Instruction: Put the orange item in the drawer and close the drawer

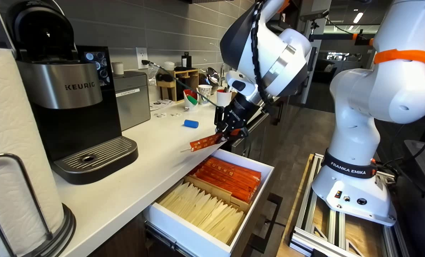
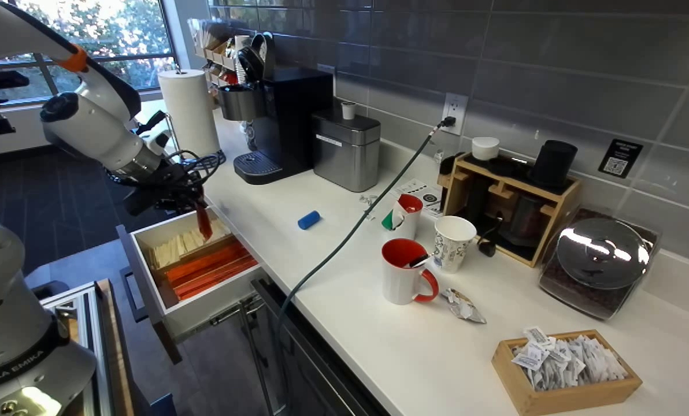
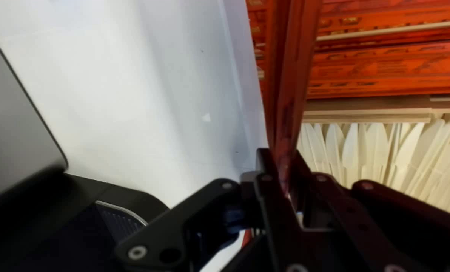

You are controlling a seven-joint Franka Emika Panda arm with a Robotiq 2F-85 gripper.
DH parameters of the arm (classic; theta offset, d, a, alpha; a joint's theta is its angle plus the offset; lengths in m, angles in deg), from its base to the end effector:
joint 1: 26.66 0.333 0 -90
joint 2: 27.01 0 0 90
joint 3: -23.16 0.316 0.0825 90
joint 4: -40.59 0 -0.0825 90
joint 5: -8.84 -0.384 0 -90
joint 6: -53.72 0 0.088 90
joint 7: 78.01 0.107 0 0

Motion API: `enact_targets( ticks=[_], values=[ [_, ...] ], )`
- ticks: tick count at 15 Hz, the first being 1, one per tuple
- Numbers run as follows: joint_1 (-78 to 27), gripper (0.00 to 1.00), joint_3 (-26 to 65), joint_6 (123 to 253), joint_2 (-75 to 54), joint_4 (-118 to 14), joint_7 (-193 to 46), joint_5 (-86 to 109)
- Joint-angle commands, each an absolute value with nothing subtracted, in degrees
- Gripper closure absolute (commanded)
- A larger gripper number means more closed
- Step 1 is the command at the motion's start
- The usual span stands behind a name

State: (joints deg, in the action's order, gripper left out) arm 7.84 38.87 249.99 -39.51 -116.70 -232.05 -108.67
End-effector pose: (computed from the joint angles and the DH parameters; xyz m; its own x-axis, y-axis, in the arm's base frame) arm 0.2741 0.1645 0.3025 0.0687 0.9757 0.2082 0.8559 -0.1649 0.4901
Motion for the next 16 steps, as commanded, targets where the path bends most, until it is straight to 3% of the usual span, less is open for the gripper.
enact_targets(
  ticks=[1, 16],
  values=[
    [9.2, 0.97, 35.4, 241.4, -34.9, -116.9, -235.6, -111.3],
    [5.2, 0.97, 29.4, 232.1, -24.3, -117.5, -220.5, -115.7]
  ],
)
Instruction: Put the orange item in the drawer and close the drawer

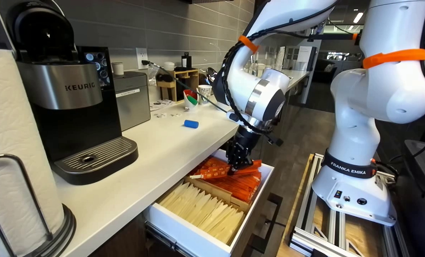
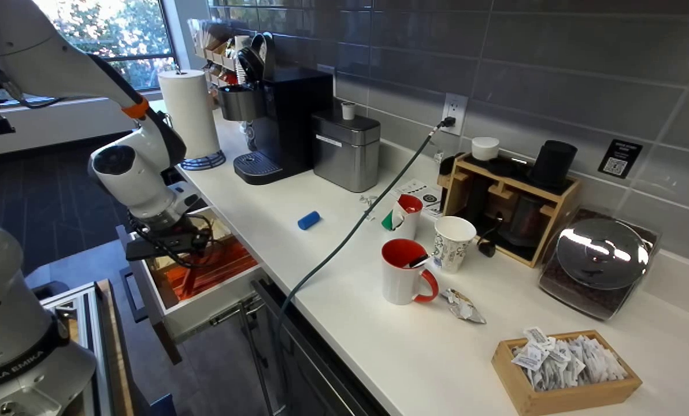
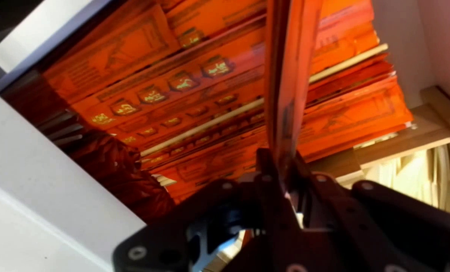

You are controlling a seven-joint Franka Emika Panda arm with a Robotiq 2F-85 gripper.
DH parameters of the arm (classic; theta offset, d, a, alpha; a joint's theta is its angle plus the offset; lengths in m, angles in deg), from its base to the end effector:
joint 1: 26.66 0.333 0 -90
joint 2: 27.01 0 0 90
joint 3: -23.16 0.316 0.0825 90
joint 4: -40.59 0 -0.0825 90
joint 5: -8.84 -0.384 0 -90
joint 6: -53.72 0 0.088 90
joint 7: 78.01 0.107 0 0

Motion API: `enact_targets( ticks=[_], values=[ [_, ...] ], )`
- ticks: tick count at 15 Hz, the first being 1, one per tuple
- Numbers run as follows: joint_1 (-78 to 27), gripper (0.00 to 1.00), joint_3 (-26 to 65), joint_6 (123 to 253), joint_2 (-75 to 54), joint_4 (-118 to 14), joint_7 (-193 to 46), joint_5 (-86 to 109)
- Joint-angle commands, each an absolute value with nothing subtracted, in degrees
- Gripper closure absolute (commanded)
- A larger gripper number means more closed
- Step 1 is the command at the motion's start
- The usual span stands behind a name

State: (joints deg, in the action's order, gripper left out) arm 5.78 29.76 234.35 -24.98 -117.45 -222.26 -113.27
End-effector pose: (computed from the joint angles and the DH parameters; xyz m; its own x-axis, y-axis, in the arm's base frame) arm 0.2754 0.1267 0.1969 0.4421 0.8420 0.3091 0.8572 -0.4981 0.1308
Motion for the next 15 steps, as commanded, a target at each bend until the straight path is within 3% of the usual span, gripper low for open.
enact_targets(
  ticks=[1, 15],
  values=[
    [5.1, 0.97, 29.4, 231.7, -23.9, -117.5, -219.6, -115.5],
    [-5.3, 0.97, 24.9, 213.5, -17.9, -117.4, -210.4, -108.3]
  ],
)
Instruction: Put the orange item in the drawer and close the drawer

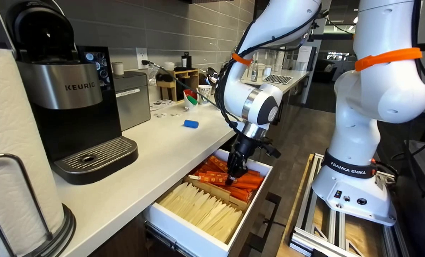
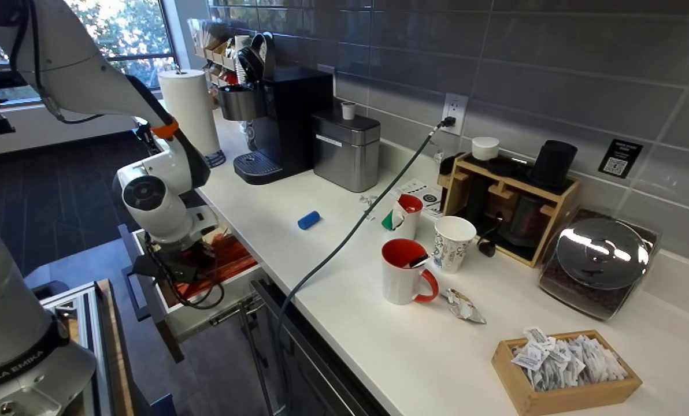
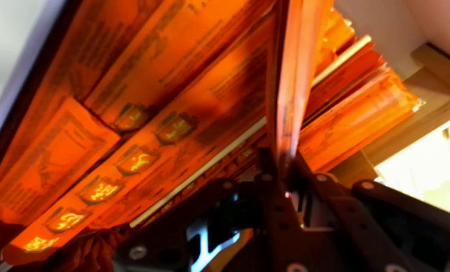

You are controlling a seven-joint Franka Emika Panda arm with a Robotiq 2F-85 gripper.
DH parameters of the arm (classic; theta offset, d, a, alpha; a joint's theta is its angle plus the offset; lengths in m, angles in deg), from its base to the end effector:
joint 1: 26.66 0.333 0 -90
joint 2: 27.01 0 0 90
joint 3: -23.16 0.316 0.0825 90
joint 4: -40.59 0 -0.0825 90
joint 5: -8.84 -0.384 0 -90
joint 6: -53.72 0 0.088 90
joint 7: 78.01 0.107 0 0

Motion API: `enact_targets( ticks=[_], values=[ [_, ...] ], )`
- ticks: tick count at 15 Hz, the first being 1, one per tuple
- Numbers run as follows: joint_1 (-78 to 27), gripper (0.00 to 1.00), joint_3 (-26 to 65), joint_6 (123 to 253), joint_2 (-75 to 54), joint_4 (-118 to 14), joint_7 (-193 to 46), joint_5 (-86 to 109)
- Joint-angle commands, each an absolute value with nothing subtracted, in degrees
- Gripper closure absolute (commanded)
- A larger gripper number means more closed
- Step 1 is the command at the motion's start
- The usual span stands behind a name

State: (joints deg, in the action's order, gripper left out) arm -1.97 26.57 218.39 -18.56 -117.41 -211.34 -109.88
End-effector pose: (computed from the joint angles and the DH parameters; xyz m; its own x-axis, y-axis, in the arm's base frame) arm 0.2886 0.0994 0.1498 0.6755 0.6177 0.4026 0.7109 -0.6906 -0.1331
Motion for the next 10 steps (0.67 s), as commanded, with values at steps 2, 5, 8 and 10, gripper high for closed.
enact_targets(
  ticks=[2, 5, 8, 10],
  values=[
    [-7.4, 0.97, 24.0, 209.4, -18.4, -117.4, -210.6, -108.4],
    [-9.4, 0.97, 23.6, 205.6, -19.2, -117.4, -211.0, -109.5],
    [-9.9, 0.97, 24.3, 205.4, -18.3, -117.5, -209.7, -108.0],
    [-9.3, 0.97, 25.0, 207.0, -17.7, -117.5, -208.7, -105.9]
  ],
)
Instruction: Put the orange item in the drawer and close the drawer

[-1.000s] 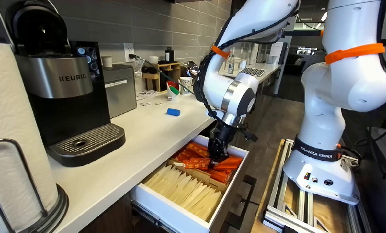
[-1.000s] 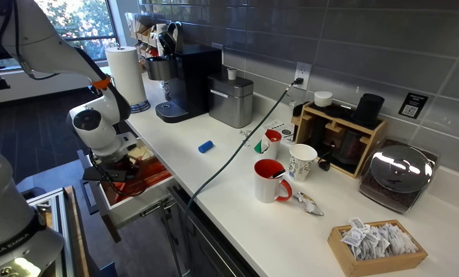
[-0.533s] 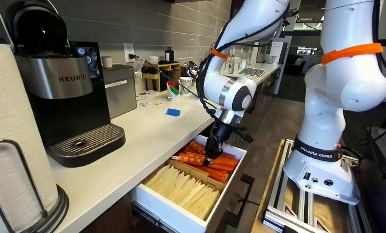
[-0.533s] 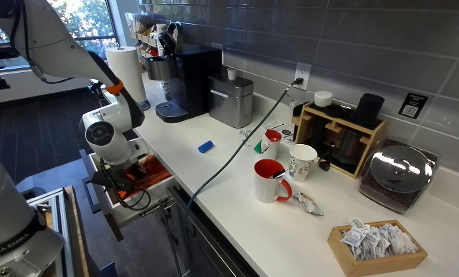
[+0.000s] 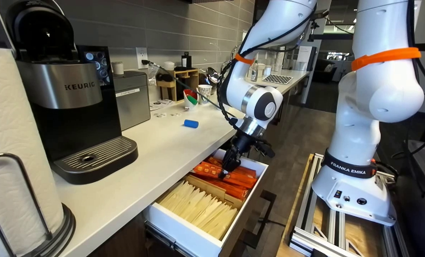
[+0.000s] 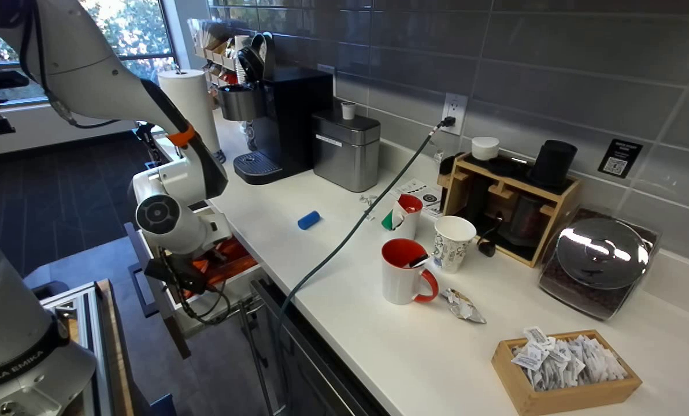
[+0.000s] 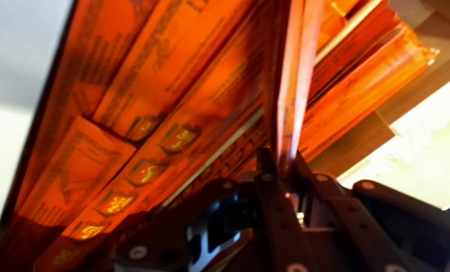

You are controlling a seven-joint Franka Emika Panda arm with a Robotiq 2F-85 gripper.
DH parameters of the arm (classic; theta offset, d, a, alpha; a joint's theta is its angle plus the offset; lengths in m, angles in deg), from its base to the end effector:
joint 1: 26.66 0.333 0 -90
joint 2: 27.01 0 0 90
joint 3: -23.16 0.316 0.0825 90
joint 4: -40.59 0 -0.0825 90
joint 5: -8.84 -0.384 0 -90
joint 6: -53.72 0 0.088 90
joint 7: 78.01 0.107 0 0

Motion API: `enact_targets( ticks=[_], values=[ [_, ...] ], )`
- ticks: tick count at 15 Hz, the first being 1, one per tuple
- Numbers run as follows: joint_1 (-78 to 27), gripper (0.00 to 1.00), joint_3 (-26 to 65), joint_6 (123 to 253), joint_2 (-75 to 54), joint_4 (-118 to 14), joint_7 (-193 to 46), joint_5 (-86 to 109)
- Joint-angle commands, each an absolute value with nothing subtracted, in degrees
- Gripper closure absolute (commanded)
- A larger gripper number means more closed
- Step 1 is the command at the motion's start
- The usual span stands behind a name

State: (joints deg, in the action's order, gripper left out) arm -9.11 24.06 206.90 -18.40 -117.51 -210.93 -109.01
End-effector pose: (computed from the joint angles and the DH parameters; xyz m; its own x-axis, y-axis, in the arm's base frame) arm 0.3069 0.0746 0.1435 0.7315 0.4484 0.5136 0.6293 -0.7340 -0.2554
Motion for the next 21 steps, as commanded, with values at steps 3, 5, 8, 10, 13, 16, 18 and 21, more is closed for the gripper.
enact_targets(
  ticks=[3, 5, 8, 10, 13, 16, 18, 21],
  values=[
    [-8.5, 0.62, 26.0, 211.1, -17.2, -117.5, -206.3, -103.1],
    [-8.3, 0.53, 26.7, 215.6, -18.0, -117.5, -206.6, -105.5],
    [-9.0, 0.32, 26.8, 222.7, -20.0, -117.0, -210.5, -113.6],
    [-8.8, 0.16, 27.3, 226.8, -20.4, -116.7, -212.5, -117.5],
    [-7.9, 0.00, 28.3, 229.0, -24.4, -117.7, -218.6, -123.2],
    [-7.0, 0.00, 29.9, 228.5, -28.3, -117.5, -226.8, -128.9],
    [-6.2, 0.00, 31.0, 229.3, -31.8, -117.8, -231.8, -134.0],
    [-5.5, 0.00, 33.2, 235.0, -37.2, -117.5, -238.1, -141.8]
  ],
)
